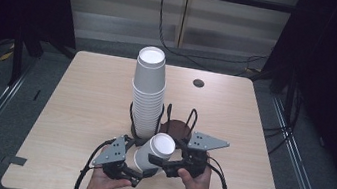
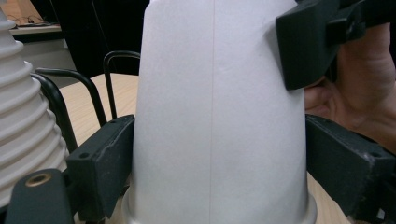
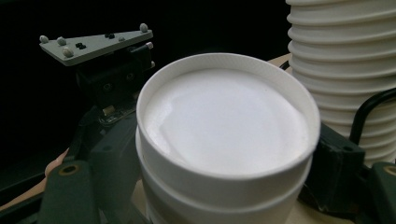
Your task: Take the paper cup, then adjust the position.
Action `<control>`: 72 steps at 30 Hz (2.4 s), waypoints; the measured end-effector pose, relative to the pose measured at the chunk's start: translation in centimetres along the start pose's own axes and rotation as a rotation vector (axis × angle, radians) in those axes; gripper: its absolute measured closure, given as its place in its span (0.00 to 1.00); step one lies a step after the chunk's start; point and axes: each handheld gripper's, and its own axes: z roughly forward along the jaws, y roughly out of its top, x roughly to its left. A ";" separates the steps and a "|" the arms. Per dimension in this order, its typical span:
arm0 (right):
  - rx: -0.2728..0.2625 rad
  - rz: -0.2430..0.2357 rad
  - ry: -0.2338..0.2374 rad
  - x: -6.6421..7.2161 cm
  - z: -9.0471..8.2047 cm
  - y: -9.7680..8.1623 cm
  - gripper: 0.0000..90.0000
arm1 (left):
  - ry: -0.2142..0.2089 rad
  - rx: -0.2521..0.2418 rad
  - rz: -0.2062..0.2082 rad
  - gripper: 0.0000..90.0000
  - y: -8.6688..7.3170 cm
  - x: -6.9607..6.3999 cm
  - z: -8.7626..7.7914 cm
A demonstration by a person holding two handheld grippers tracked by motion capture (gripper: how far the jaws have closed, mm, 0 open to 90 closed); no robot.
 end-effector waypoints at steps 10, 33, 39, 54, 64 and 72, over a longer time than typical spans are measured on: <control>-0.007 -0.001 0.002 -0.2 -0.2 -0.1 0.23 | -0.020 -0.003 0.003 0.19 0.0 0.3 0.0; -0.020 0.009 0.000 -0.3 -0.8 -0.6 0.14 | -0.045 0.045 -0.016 0.21 0.1 1.0 -1.3; -0.021 0.008 0.002 -0.5 -1.5 -0.8 0.14 | -0.038 0.049 -0.029 0.21 0.1 1.5 -2.0; 0.064 -0.014 0.015 -0.8 -2.7 -0.9 0.14 | -0.015 0.069 -0.027 0.22 1.3 2.7 -4.2; 0.167 -0.025 0.007 -1.3 -2.5 -0.8 0.14 | -0.016 0.153 0.007 0.22 1.9 2.9 -4.1; 0.255 -0.035 0.001 -1.7 -2.3 -0.7 0.15 | -0.028 0.206 0.011 0.22 2.0 3.1 -3.8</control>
